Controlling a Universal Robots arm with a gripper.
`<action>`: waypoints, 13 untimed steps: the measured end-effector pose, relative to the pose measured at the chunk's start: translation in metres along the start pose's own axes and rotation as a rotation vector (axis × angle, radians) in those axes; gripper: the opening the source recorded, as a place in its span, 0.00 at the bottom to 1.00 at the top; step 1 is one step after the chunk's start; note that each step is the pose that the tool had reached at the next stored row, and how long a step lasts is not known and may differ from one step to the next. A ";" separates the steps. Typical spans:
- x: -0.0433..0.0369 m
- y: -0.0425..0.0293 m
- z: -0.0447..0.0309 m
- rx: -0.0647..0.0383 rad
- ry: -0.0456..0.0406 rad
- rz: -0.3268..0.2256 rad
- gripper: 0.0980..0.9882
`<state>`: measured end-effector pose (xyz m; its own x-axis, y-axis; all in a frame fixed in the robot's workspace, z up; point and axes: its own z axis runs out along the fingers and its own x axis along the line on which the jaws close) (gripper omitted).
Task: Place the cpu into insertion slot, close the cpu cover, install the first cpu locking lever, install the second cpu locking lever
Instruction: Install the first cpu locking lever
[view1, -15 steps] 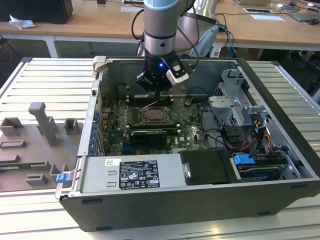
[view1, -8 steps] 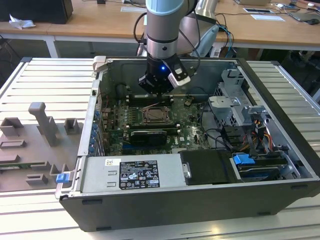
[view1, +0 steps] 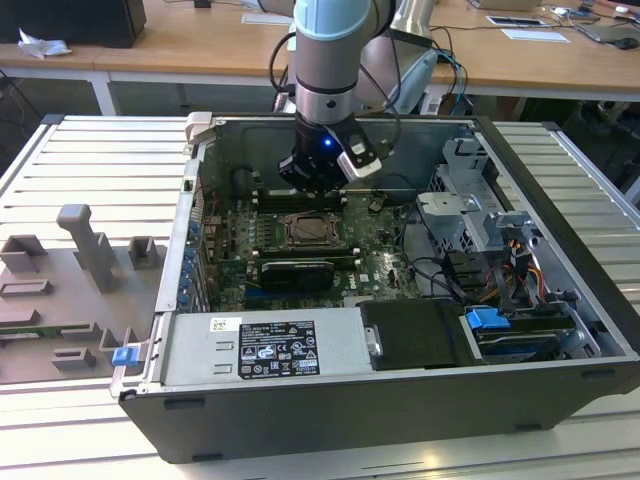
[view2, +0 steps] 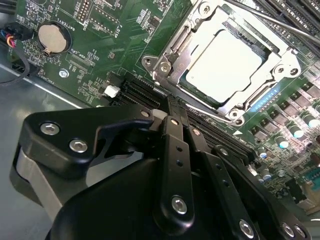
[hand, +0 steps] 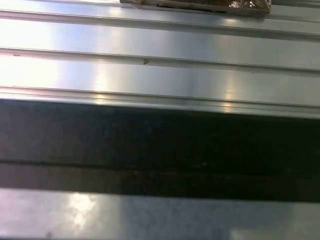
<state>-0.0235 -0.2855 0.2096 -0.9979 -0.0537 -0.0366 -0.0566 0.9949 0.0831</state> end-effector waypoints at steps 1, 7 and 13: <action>-0.0002 -0.0001 0.0003 0.000 0.0000 0.000 0.01; -0.0009 -0.0002 0.0021 0.000 -0.0001 0.000 0.01; -0.0010 -0.0004 0.0043 0.002 0.0001 0.000 0.01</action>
<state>-0.0223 -0.2855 0.2053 -0.9979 -0.0539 -0.0365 -0.0567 0.9951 0.0813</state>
